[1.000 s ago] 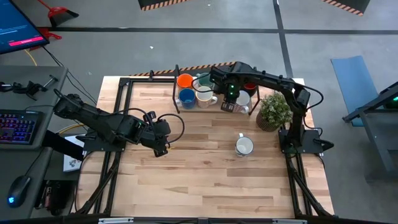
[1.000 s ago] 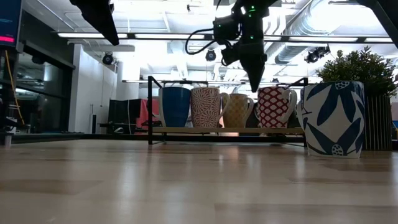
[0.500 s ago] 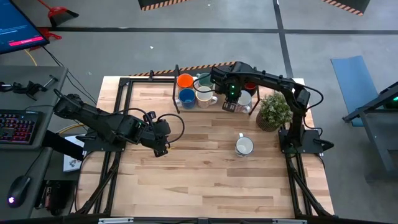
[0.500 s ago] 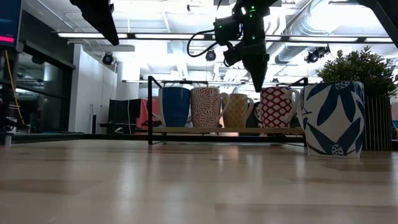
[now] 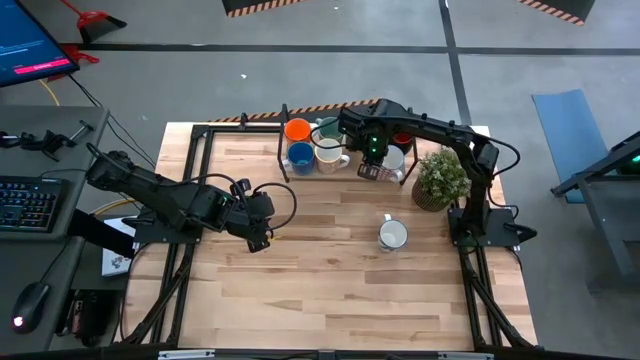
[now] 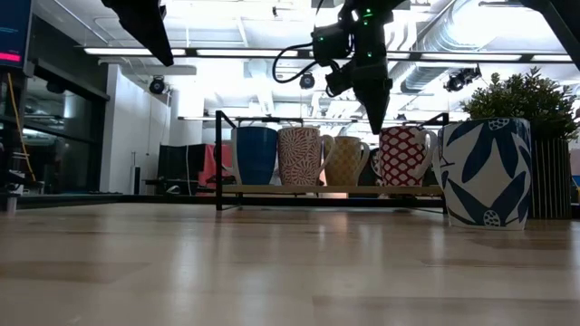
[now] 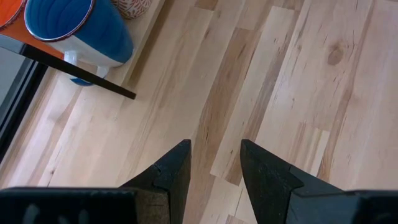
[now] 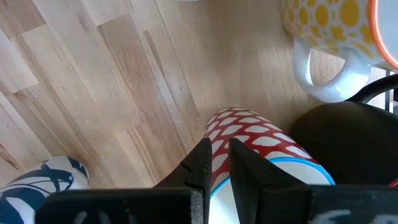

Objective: Place coffee mugs
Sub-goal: Adjust the red patterned mug on the shelf

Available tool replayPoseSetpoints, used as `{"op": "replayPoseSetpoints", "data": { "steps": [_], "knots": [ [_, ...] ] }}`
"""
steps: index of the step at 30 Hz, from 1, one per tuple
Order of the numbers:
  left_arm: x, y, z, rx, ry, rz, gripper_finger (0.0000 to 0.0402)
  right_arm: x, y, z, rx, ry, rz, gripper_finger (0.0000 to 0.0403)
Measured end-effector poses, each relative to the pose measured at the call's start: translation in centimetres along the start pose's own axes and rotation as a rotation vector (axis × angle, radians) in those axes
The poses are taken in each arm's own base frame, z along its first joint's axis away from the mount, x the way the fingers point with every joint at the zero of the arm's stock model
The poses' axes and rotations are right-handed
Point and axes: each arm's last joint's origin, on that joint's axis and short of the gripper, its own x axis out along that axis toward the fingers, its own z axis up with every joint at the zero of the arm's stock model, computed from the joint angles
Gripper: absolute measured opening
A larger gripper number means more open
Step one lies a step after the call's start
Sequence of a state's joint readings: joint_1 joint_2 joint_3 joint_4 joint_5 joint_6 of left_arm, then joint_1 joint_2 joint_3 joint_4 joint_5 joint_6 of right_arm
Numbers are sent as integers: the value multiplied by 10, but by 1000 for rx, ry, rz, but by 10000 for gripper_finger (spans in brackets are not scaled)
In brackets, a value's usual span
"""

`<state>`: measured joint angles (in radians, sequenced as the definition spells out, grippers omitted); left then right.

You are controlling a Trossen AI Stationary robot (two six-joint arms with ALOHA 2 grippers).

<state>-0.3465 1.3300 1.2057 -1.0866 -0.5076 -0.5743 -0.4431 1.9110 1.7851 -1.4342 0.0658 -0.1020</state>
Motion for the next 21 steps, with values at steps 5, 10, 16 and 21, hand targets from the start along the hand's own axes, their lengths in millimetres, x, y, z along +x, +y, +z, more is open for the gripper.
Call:
{"op": "replayPoseSetpoints", "data": {
  "steps": [5,10,16,21],
  "knots": [
    [0,0,0,0,0,0,129,0,0,0,1,0,0,32],
    [0,0,0,0,0,0,129,0,0,0,1,-2,4,32],
    [0,0,0,0,0,0,129,0,0,0,1,-2,5,32],
    [0,0,0,-1,0,0,129,0,0,-2,-1,16,-12,32]
  ]
}}
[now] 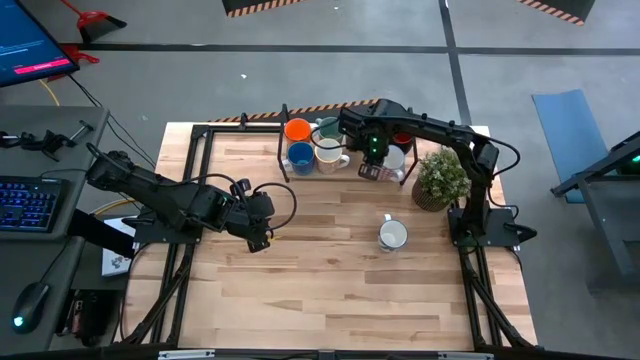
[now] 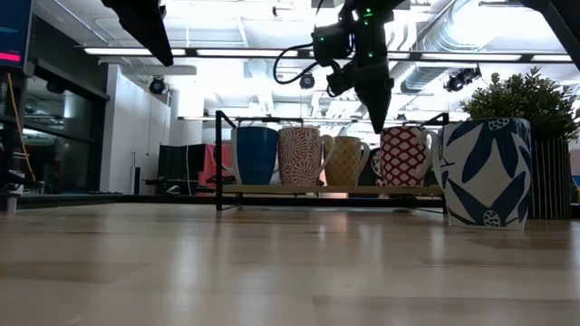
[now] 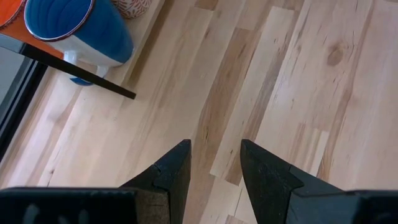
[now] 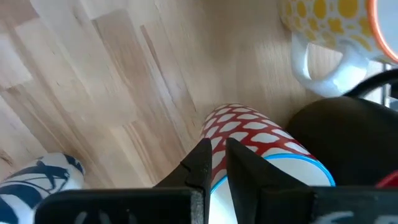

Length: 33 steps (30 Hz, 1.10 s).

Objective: Place coffee mugs
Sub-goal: Adjust the red patterned mug on the shelf, then put the blue patterned mug on the shelf

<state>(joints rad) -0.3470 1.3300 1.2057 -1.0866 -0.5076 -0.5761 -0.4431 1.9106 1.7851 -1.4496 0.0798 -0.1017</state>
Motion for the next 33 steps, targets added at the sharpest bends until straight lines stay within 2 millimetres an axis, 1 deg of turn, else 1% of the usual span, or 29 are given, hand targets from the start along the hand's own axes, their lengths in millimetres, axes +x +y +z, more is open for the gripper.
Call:
{"op": "replayPoseSetpoints", "data": {
  "steps": [3,25,28,33],
  "knots": [
    [0,0,0,-14,0,0,129,0,-1,-1,1,15,-24,32],
    [0,0,0,-23,4,-7,129,0,-1,-4,-2,43,-21,32],
    [0,0,0,-23,4,-6,129,0,-1,0,-12,5,-17,32],
    [0,0,0,-23,4,-6,129,-1,5,7,-96,-83,73,32]
  ]
}}
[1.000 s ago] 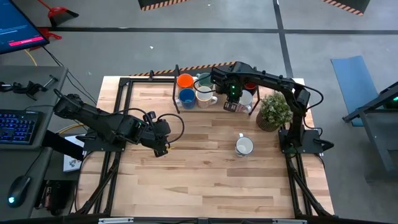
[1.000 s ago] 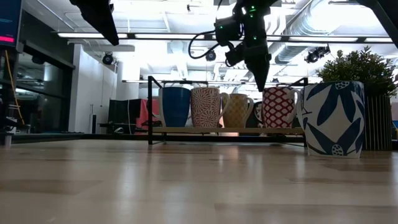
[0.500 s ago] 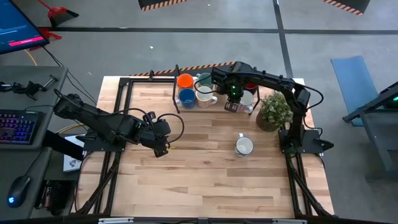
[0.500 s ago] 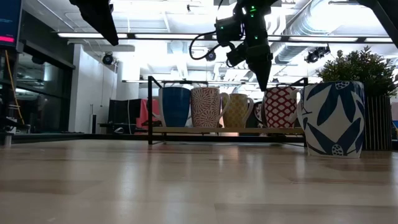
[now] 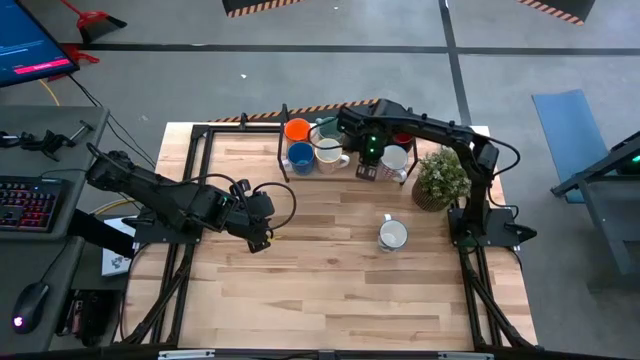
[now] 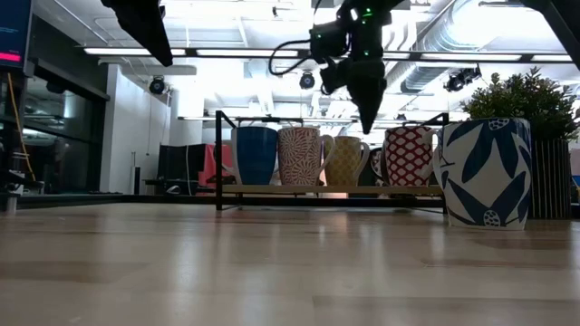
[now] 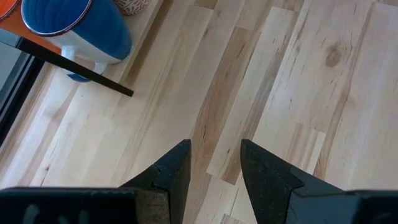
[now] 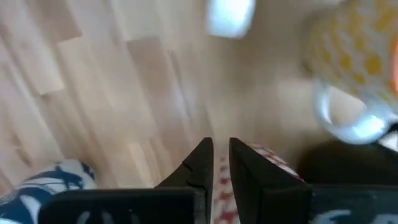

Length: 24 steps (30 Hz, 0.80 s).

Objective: Place coffee mugs
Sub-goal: Put the blue patterned mug on the shelf

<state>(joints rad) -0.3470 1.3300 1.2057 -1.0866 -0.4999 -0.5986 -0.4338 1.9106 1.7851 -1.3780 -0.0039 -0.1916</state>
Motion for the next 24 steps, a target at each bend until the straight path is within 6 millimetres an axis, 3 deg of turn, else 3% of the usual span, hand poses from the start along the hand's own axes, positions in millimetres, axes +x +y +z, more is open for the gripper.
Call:
{"op": "replayPoseSetpoints", "data": {
  "steps": [12,24],
  "knots": [
    [0,0,0,0,0,0,129,-2,38,-13,5,186,40,32],
    [0,0,0,-1,0,0,129,-6,95,-14,-40,185,71,32]
  ]
}}
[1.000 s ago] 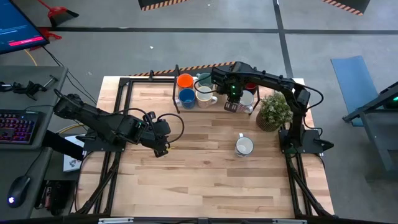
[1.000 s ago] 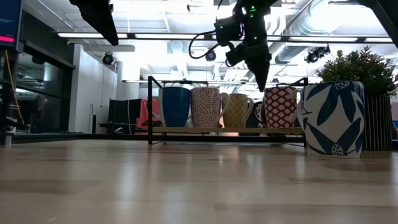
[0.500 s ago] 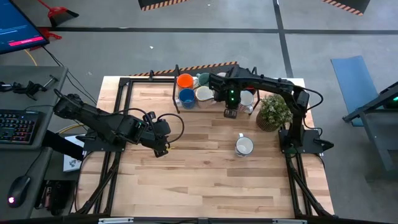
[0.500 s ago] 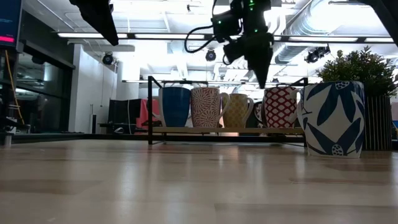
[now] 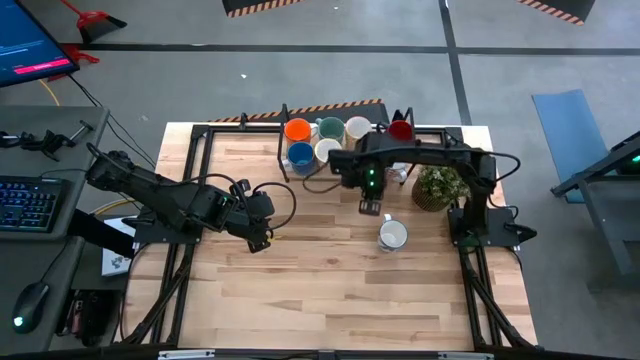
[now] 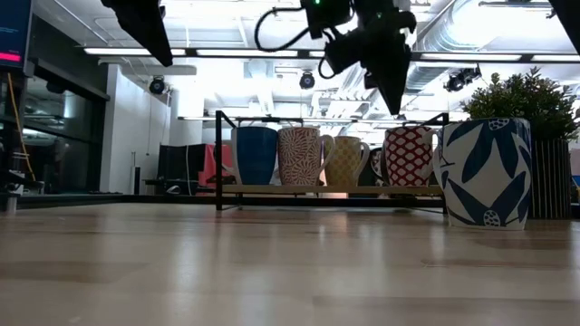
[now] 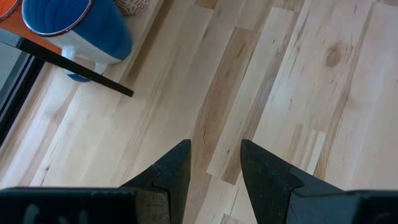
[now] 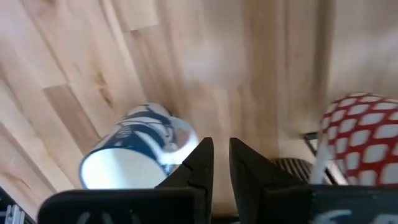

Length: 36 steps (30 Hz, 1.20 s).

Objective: Place coffee mugs
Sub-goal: Put the blue patterned mug on the shelf

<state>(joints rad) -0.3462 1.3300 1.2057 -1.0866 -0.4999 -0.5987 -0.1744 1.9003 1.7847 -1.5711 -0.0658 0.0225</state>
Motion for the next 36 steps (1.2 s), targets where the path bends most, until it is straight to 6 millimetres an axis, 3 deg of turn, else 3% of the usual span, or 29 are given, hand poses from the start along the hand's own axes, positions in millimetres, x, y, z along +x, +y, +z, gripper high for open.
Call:
{"op": "replayPoseSetpoints", "data": {
  "steps": [10,19,26,36],
  "knots": [
    [0,-1,1,-4,-6,-4,129,4,54,-6,-92,10,-16,32],
    [0,-1,1,-8,-11,-8,129,5,90,-16,-88,8,-27,32],
    [0,-1,1,-7,-11,-8,129,-16,102,-39,-98,-62,-3,32],
    [0,-1,1,-7,-11,-8,129,-55,117,-89,-71,-213,28,32]
  ]
}}
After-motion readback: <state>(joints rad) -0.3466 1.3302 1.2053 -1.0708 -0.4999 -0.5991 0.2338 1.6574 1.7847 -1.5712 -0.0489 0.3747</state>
